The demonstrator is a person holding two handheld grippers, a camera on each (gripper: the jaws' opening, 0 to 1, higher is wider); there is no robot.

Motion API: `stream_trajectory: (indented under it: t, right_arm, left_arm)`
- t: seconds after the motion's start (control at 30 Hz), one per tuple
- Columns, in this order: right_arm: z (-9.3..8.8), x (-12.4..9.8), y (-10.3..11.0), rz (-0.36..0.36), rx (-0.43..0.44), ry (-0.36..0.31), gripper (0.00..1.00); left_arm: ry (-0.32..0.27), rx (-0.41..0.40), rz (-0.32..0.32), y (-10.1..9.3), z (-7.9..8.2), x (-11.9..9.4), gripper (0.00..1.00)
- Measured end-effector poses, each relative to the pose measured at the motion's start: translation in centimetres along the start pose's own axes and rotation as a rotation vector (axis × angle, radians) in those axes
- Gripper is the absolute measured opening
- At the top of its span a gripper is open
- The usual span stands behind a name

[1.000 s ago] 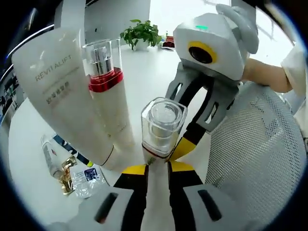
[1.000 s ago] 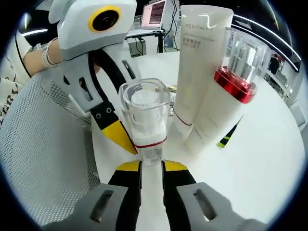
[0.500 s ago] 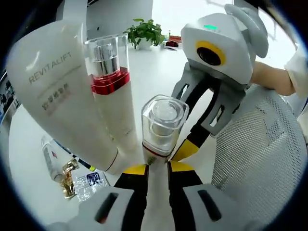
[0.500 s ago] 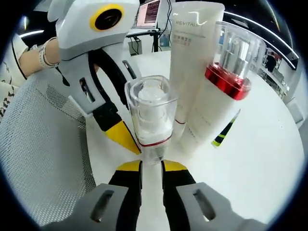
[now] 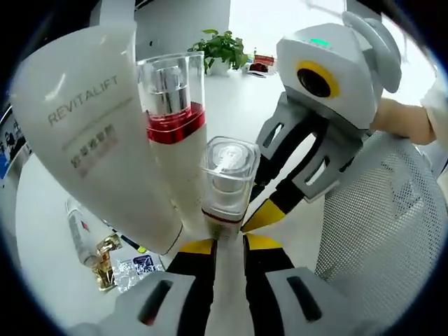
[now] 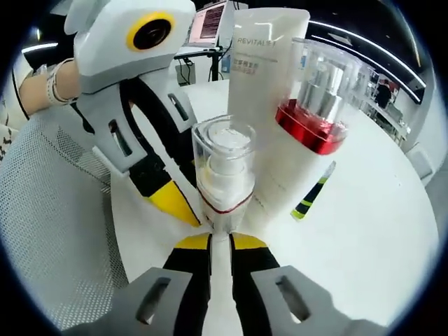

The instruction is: Arrange the skincare products in the storage area until every visible bottle or jar stands upright without overlapping.

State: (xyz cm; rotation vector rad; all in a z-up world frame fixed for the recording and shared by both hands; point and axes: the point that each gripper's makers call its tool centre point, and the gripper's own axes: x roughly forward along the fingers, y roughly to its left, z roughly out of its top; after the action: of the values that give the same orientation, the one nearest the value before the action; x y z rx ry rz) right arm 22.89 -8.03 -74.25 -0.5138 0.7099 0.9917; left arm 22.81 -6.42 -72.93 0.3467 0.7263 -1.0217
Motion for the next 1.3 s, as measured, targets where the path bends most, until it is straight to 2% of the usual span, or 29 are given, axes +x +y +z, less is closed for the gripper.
stream_trajectory:
  t: [0.67, 1.3]
  right_arm:
    - [0.3, 0.3, -1.0, -0.045, -0.019, -0.02, 0.04]
    - [0.5, 0.1, -1.0, -0.045, -0.021, -0.024, 0.09]
  left_arm:
    - [-0.031, 0.009, 0.066, 1.3, 0.1, 0.3, 0.1]
    - [-0.028, 0.019, 0.083, 1.5, 0.1, 0.0, 0.13]
